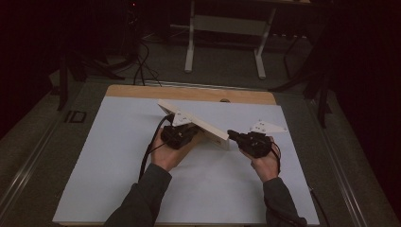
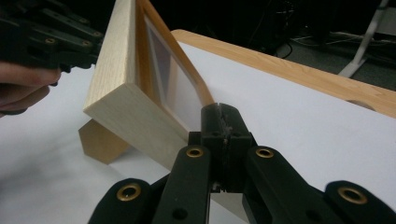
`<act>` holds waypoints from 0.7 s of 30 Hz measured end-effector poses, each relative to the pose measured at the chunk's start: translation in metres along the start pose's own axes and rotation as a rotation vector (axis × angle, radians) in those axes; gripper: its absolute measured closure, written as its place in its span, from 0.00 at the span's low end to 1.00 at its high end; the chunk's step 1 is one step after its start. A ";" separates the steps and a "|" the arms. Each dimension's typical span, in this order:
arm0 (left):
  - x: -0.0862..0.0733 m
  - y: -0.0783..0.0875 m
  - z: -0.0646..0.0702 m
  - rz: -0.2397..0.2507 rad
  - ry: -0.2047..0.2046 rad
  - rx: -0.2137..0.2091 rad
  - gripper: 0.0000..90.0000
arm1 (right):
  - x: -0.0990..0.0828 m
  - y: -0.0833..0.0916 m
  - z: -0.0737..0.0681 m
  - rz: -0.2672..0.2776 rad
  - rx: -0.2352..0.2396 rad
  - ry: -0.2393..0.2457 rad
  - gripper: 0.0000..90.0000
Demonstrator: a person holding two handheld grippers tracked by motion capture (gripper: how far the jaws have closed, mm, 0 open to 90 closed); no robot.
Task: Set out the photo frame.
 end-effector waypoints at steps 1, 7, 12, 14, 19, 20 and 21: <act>0.000 0.000 0.000 -0.002 -0.003 0.000 1.00 | 0.000 0.000 -0.001 -0.001 0.002 0.002 1.00; 0.001 0.001 -0.003 -0.006 -0.008 -0.006 1.00 | 0.000 0.000 -0.002 -0.005 0.015 0.009 1.00; 0.005 0.001 -0.006 -0.031 -0.026 0.008 1.00 | 0.002 -0.001 -0.007 -0.005 0.031 0.020 1.00; 0.006 0.002 -0.007 -0.033 -0.033 0.009 1.00 | 0.002 -0.002 -0.010 -0.005 0.037 0.029 1.00; 0.007 0.005 -0.006 -0.029 -0.041 -0.010 1.00 | 0.003 -0.003 -0.016 -0.006 0.049 0.046 1.00; 0.007 0.005 -0.005 -0.025 -0.040 -0.016 1.00 | 0.004 -0.003 -0.018 -0.006 0.050 0.050 1.00; 0.007 0.006 -0.005 -0.027 -0.045 -0.025 1.00 | 0.004 -0.003 -0.018 -0.007 0.050 0.051 1.00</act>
Point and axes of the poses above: each handheld gripper's, and its own axes: y roughly backward along the jaws, x roughly out of its top, z roughly to its right, the point moved 5 cm from there along -y, roughly forward along the jaws, and after that the axes turned 10 degrees about -x, right-handed, at the moved point
